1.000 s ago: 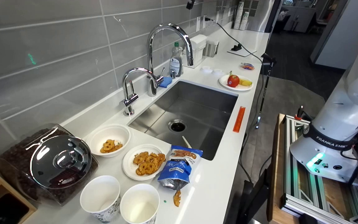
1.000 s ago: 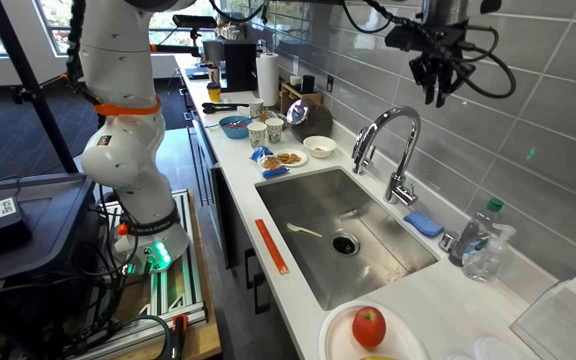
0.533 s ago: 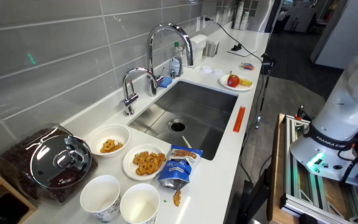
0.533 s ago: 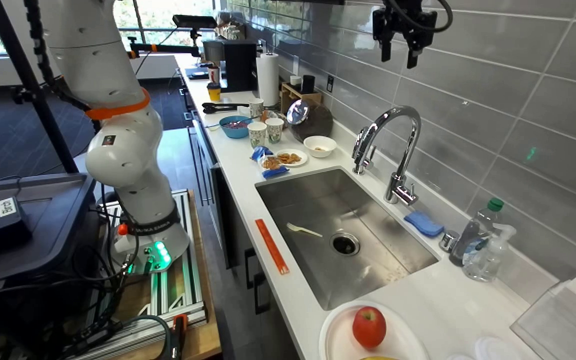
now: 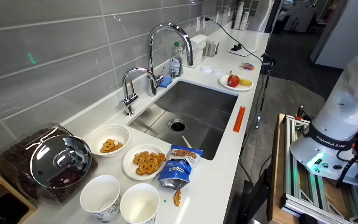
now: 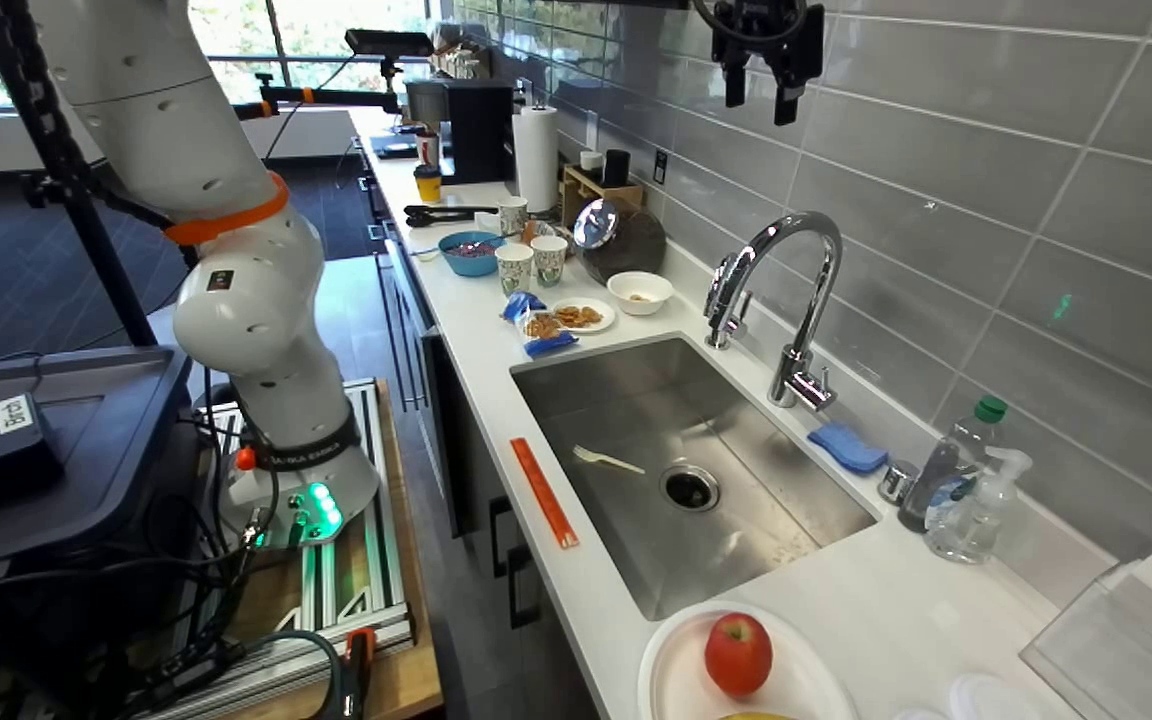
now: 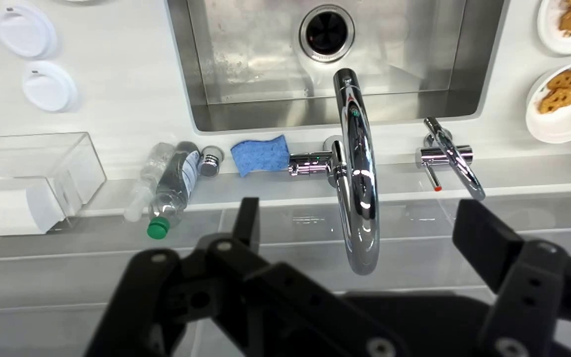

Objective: Push the faucet to the center of the sink.

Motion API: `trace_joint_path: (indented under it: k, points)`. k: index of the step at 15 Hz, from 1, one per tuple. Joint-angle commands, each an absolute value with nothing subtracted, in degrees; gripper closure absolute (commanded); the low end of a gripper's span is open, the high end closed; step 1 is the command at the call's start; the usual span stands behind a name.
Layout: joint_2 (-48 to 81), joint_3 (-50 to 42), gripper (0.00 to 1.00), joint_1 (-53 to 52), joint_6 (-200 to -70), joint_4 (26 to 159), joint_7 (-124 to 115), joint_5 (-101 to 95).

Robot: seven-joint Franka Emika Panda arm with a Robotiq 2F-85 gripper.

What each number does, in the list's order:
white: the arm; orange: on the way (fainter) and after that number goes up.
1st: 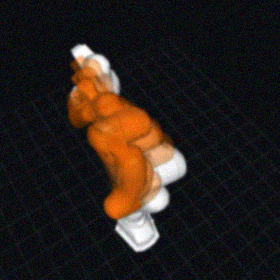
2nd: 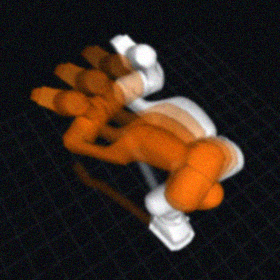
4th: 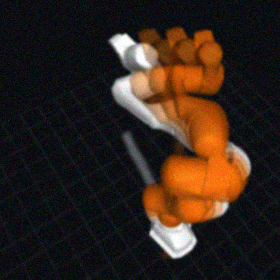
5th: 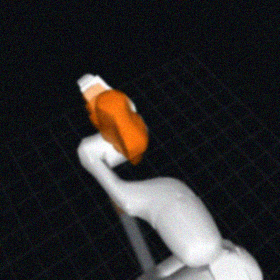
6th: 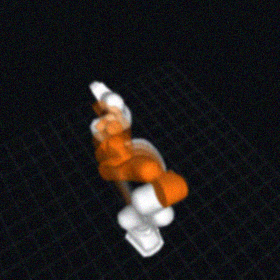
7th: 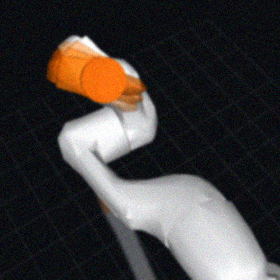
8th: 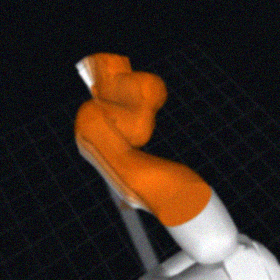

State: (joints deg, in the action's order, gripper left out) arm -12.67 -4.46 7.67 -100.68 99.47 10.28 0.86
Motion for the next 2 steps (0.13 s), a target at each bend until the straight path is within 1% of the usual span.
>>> trace_joint_path:
  k: [1, 2]
  points:
    - [-12.5, -5.4, 0.0, 6.6, -100.5, 99.2, 10.1, 0.6]
    - [-12.5, -5.4, 0.0, 6.6, -100.5, 99.2, 10.1, 0.6]
